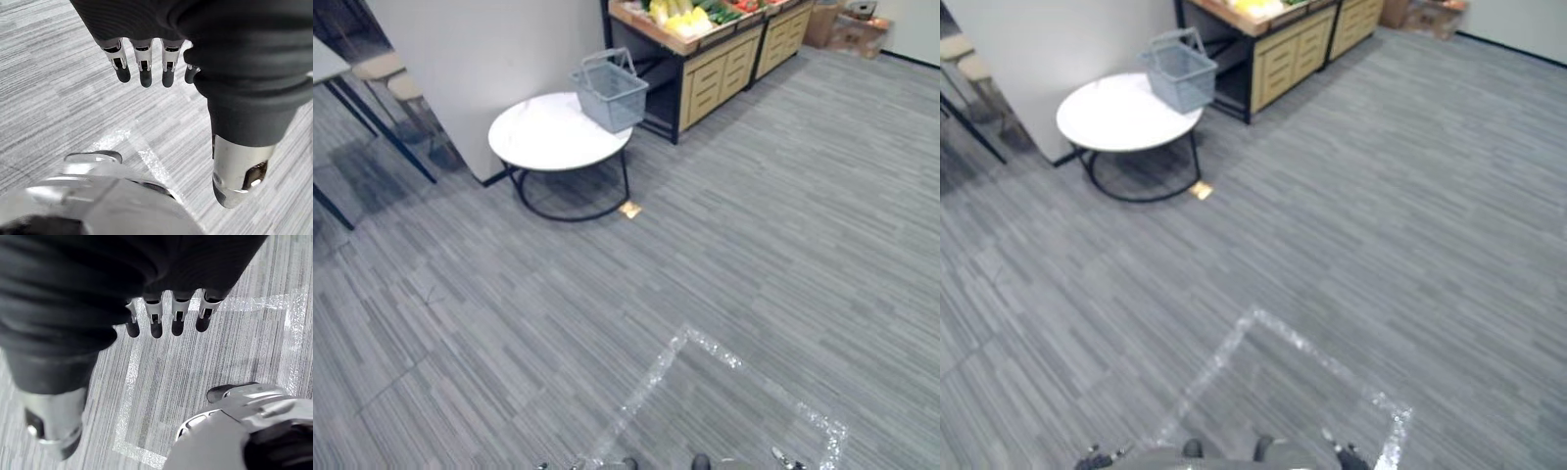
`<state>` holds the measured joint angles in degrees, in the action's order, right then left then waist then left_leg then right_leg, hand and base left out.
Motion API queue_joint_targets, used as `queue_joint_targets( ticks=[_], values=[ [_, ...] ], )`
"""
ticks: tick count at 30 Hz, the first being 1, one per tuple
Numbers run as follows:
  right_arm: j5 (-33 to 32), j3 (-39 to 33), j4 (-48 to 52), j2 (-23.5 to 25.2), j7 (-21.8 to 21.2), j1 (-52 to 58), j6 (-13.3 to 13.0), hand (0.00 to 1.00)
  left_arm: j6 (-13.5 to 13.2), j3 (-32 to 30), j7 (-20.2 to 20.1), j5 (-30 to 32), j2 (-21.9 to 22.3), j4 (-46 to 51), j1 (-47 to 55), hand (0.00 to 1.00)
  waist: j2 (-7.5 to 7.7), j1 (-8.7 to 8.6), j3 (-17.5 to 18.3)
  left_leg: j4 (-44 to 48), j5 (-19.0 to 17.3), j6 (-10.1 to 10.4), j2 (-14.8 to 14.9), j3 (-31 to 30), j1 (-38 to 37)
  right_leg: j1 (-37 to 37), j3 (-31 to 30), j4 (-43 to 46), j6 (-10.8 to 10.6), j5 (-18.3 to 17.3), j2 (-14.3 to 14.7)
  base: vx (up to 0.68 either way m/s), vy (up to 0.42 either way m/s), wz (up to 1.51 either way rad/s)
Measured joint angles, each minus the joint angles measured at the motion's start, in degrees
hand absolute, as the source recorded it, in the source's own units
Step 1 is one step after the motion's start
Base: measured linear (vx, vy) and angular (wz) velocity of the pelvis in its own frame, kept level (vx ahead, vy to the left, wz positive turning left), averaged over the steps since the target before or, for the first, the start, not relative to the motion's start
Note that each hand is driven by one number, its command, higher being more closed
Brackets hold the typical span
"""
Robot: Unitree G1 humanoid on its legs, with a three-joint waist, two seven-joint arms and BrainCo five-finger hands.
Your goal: Pick vegetable in the basket
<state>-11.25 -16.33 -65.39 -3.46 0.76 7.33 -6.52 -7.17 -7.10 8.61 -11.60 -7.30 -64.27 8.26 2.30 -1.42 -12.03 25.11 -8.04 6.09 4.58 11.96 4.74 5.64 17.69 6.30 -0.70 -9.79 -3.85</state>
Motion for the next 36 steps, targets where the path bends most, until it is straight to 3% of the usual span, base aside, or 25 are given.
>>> queue_joint_targets(
  ticks=[1, 2, 4, 7, 10, 11, 12, 13, 14, 15, 16, 17, 19, 21, 23, 25, 27, 29, 32, 33, 34, 36],
  values=[
    [0.0, 1.0, 0.0, -0.6, 0.1, 0.3, 0.0, 0.00, -0.1, -0.1, 0.1, -1.7, 0.6, 1.2, 0.0, 0.00, -0.74, 0.23, -0.6, 8.8, 1.3, 0.8, 1.2, 0.0, 3.5, 1.7, 0.7, 0.0, -0.1, -0.7, -0.1, 0.07, -0.008, 0.34],
    [0.0, 1.6, 0.0, -1.2, 0.1, 0.2, 0.0, 0.00, -0.2, -0.2, 0.1, -2.8, 0.9, 1.5, 0.3, 0.00, -0.52, 0.55, -1.2, 15.8, 3.8, 1.4, 2.0, 0.1, 6.6, 3.2, 0.7, 0.0, 0.0, -1.2, -0.6, 0.09, 0.032, 0.18],
    [0.0, 3.3, 0.0, -1.8, 0.2, -0.7, -0.1, 0.00, -0.3, -0.7, 0.2, -4.0, 1.0, 1.5, 0.4, 0.00, -0.98, 0.60, -1.2, 19.9, 1.5, 0.2, 2.9, 0.2, 9.7, 4.2, 0.4, 0.1, -0.2, -1.7, -1.5, 0.15, 0.103, -0.05],
    [0.0, 3.4, 0.0, -2.2, 0.2, -2.8, -0.1, 0.00, -0.4, -1.2, 0.1, -4.2, 1.1, 1.5, 0.4, 0.00, -0.97, 0.48, -1.5, 7.5, 0.9, 0.3, 2.8, 0.0, 11.7, 4.6, -1.0, -0.3, -1.1, -2.2, -4.2, 0.25, 0.185, -0.22],
    [0.0, 4.1, 0.6, -2.3, 1.3, -4.3, -0.4, 0.00, -0.6, -1.3, 0.4, -4.4, 1.5, 1.5, 0.3, 0.00, -1.72, 0.46, -1.7, -14.9, 7.0, 0.8, 3.1, -0.6, 10.9, 5.0, -2.4, -1.5, -3.6, -2.9, -5.5, 0.27, 0.246, -0.24],
    [0.0, 4.5, 0.7, -2.4, 1.7, -4.6, -1.0, 0.00, -0.6, -1.3, 0.7, -4.7, 2.0, 1.4, 0.3, 0.00, -2.71, 0.48, -1.9, -21.1, 8.2, 0.9, 3.9, -1.8, 11.0, 5.8, -2.8, -2.2, -5.0, -3.4, -5.5, 0.45, 0.461, -0.37],
    [0.0, 4.7, 1.4, -2.8, 1.9, -4.7, -1.6, 0.00, -0.9, -1.3, 1.3, -5.2, 2.6, 1.4, 0.3, 0.00, -3.82, 0.52, -2.4, -22.1, 8.2, 0.8, 5.2, -1.9, 11.0, 7.3, -3.7, -2.3, -7.1, -4.6, -5.5, 0.38, 0.398, -0.30],
    [0.0, 4.9, 1.4, -2.8, 2.0, -4.8, -1.6, 0.00, -1.0, -1.4, 1.3, -5.2, 2.5, 1.0, 0.3, 0.00, -4.01, 0.48, -2.4, -20.2, 11.9, 0.3, 4.8, -1.5, 10.9, 8.3, -3.9, -2.4, -8.0, -5.2, -6.3, 0.43, 0.378, -0.35],
    [0.0, 5.6, 1.3, -2.2, 2.1, -4.9, -1.6, 0.00, -1.2, -1.4, 1.3, -5.2, 1.9, 0.9, 0.1, 0.00, -2.08, 1.22, -2.6, -16.1, 12.9, -0.4, 3.4, 0.0, 11.3, 9.6, -4.5, -2.9, -7.8, -5.6, -8.6, 0.46, 0.296, -0.32],
    [0.1, 5.7, 1.5, -0.7, 1.7, -5.2, -1.7, 0.00, -1.6, -1.6, 1.5, -5.2, 1.2, 0.9, -0.5, 0.00, -0.28, 1.71, -1.7, -13.6, 11.0, -2.1, 1.9, 1.3, 12.5, 9.4, -5.8, -3.0, -7.1, -4.3, -10.5, 0.55, 0.348, -0.28],
    [0.1, 5.7, 1.5, 0.0, 1.6, -5.4, -1.8, 0.00, -1.6, -1.7, 1.5, -5.1, 0.9, 0.9, -1.1, 0.00, 0.27, 1.69, -1.5, -13.0, 10.0, -2.6, 1.2, 1.5, 12.8, 9.1, -5.9, -2.7, -7.3, -2.9, -11.2, 0.46, 0.250, -0.07],
    [0.1, 5.7, 1.3, 0.9, 1.5, -6.0, -1.7, 0.00, -1.6, -1.7, 1.6, -5.1, 0.4, 0.4, -1.7, 0.00, 0.67, 1.70, -1.3, -12.2, 8.8, -3.3, 0.1, 1.9, 12.6, 8.1, -6.4, -1.2, -8.9, -0.1, -12.5, 0.35, 0.205, 0.03],
    [0.3, 5.4, 1.2, 1.2, 1.2, -6.0, -1.7, 0.00, -1.5, -2.1, 1.8, -5.1, 0.5, 0.2, -1.6, 0.00, 0.76, 1.86, -1.2, -12.1, 7.0, -5.4, -1.4, 3.3, 10.3, 6.5, -9.0, 4.0, -9.9, 3.2, -14.5, 0.43, 0.254, -0.15],
    [0.8, 4.2, 1.4, 1.2, 1.3, -6.0, -1.7, 0.00, -1.4, -2.3, 2.0, -5.0, 0.6, 0.2, -1.2, 0.00, 0.53, 1.84, -0.9, -13.3, 4.9, -6.2, -2.7, 4.6, 6.5, 1.9, -11.6, 15.3, -9.5, 7.5, -16.2, 0.41, 0.253, -0.25],
    [2.0, 3.6, 2.1, 1.0, 1.2, -6.1, -1.7, 0.00, -1.3, -1.6, 2.0, -4.9, 0.4, 0.5, -0.9, 0.00, 0.79, 1.27, -0.8, -16.4, 2.6, -7.4, -3.8, 5.6, -0.1, -7.0, -11.5, 36.4, -4.8, 16.4, -20.0, 0.42, 0.223, -0.14],
    [2.3, 3.6, 3.0, 1.0, 1.2, -6.1, -1.9, 0.00, -1.1, -1.3, 2.0, -4.9, 0.1, 0.7, -1.3, 0.00, 0.64, 1.03, -0.9, -17.9, 1.5, -7.9, -4.3, 5.1, -4.1, -12.4, -11.0, 49.0, -4.1, 12.6, -19.9, 0.35, 0.099, 0.04],
    [2.2, 3.3, 4.3, 0.9, 1.2, -6.1, -2.4, 0.00, -1.1, -0.3, 1.6, -3.5, 0.1, 1.0, -1.3, 0.00, 0.21, 0.20, -1.1, -21.5, 0.7, -7.9, -4.3, 4.7, -11.8, -17.7, -5.9, 54.6, -3.3, 1.8, -16.4, 0.51, 0.069, 0.11],
    [2.2, 3.1, 5.5, 0.9, 1.1, -6.0, -2.7, 0.00, -1.1, -0.3, 0.9, -3.5, 0.2, 1.1, -1.5, 0.00, -0.13, -0.33, -1.3, -22.0, 0.0, -7.4, -3.8, 4.7, -14.4, -20.5, -0.3, 47.4, -1.7, -1.1, -14.8, 0.34, -0.034, 0.13],
    [2.2, 2.8, 6.2, 0.5, 1.1, -6.2, -3.0, 0.00, -1.1, -1.7, 0.2, -3.5, 1.1, 1.1, -2.3, 0.00, -0.92, -0.47, -1.6, -22.1, -2.7, -5.5, -2.1, 4.6, -16.1, -23.5, 3.0, 31.6, -1.8, -0.7, -12.2, 0.28, -0.151, 0.19],
    [2.1, 1.5, 6.2, 0.5, 1.2, -6.2, -3.0, 0.00, -1.1, -2.3, 0.0, -3.4, 1.5, 1.1, -3.0, 0.00, -1.18, -0.39, -1.7, -22.0, -3.8, -4.0, -1.0, 4.5, -16.5, -24.5, 2.1, 20.9, -2.8, 1.0, -10.6, 0.34, -0.280, 0.15],
    [2.1, 0.5, 6.2, 0.5, 1.2, -6.3, -2.9, 0.00, -1.1, -2.8, 0.1, -3.4, 2.0, 0.9, -3.1, 0.00, -1.76, -0.26, -2.0, -22.2, -5.3, -2.6, 0.5, 4.1, -17.4, -24.4, -0.1, 10.0, -3.1, 5.0, -9.1, 0.35, -0.307, 0.11],
    [2.1, -1.3, 6.1, 0.5, 1.3, -6.0, -2.8, 0.00, -1.0, -5.1, 0.1, -3.3, 2.9, 0.4, -3.4, 0.00, -2.08, -0.34, -1.9, -22.7, -7.5, 0.4, 2.0, 3.3, -19.2, -24.5, -5.2, 1.7, -5.5, 11.6, -8.7, 0.40, -0.350, 0.09]
  ],
)
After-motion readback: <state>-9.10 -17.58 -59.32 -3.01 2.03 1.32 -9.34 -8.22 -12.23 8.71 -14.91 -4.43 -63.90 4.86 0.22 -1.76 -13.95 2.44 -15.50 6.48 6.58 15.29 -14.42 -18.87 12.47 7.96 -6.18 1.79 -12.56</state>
